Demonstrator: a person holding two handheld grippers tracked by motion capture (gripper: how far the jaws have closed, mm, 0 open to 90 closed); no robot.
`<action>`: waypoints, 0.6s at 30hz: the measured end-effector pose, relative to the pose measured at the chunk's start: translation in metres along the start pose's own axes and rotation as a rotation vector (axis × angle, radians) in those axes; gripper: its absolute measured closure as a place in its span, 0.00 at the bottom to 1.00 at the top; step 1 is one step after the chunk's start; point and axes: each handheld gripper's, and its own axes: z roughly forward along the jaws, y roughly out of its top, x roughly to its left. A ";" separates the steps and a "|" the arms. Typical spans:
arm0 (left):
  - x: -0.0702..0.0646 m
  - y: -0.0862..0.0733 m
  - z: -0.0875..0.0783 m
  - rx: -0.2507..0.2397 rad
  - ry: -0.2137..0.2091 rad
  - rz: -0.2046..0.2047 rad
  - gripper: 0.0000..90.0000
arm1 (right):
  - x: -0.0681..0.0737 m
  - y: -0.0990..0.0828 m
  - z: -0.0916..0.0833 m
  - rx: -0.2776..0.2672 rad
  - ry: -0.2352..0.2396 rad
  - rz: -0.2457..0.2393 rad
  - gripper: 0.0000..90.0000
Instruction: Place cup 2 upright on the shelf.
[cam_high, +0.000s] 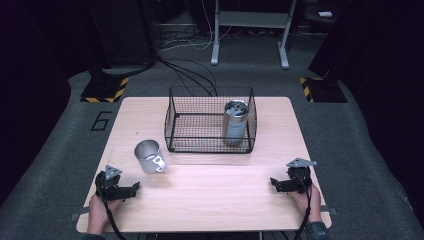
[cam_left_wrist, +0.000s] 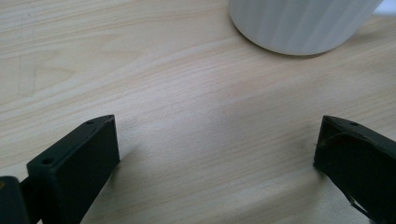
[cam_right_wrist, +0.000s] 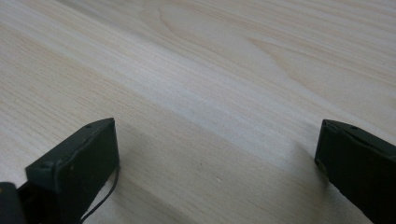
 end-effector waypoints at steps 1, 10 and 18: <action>0.000 0.000 0.000 0.001 0.001 0.002 0.00 | 0.000 0.000 0.000 0.000 0.000 -0.001 0.00; 0.003 0.014 -0.021 -0.097 -0.065 -0.049 0.00 | -0.001 -0.001 -0.001 0.002 0.009 -0.012 0.00; 0.001 0.041 -0.040 -0.138 -0.119 -0.042 0.00 | -0.005 -0.002 -0.002 0.000 0.041 -0.043 0.00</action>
